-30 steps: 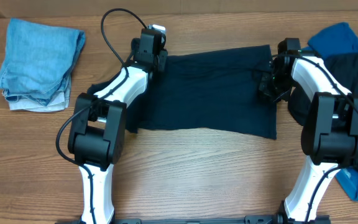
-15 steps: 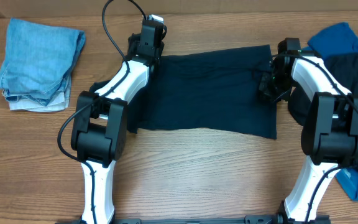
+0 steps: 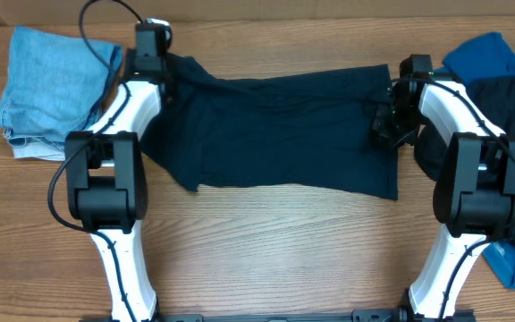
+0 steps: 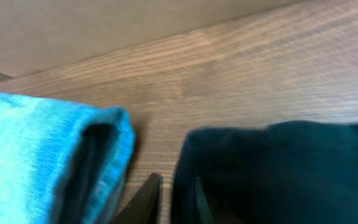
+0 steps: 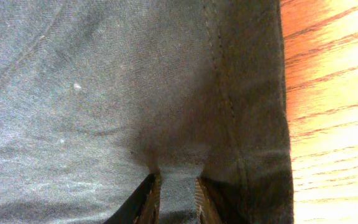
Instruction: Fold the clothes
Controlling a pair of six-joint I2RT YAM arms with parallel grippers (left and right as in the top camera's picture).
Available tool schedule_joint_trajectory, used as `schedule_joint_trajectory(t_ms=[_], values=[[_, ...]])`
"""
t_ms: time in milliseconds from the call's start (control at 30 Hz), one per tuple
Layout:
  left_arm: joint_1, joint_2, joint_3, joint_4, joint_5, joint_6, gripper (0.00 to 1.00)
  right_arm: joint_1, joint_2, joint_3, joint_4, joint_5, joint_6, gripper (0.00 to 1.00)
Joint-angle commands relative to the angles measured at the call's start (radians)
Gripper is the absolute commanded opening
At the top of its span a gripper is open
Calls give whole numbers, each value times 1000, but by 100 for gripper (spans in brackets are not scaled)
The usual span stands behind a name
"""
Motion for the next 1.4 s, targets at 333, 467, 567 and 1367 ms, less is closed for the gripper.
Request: schedule_joint_trajectory(t_ms=[333, 467, 567, 1367], values=[[-111, -95, 385, -610, 80, -223, 61, -3, -13, -11, 38, 43, 1, 24], [-111, -67, 348, -847, 278, -412, 7, -3, -13, -11, 42, 43, 1, 25], [-72, -56, 251, -766, 312, -461, 4, -3, -13, -11, 41, 43, 1, 25], [-26, -242, 219, -768, 112, -542, 4, -3, -13, -11, 37, 58, 0, 24]])
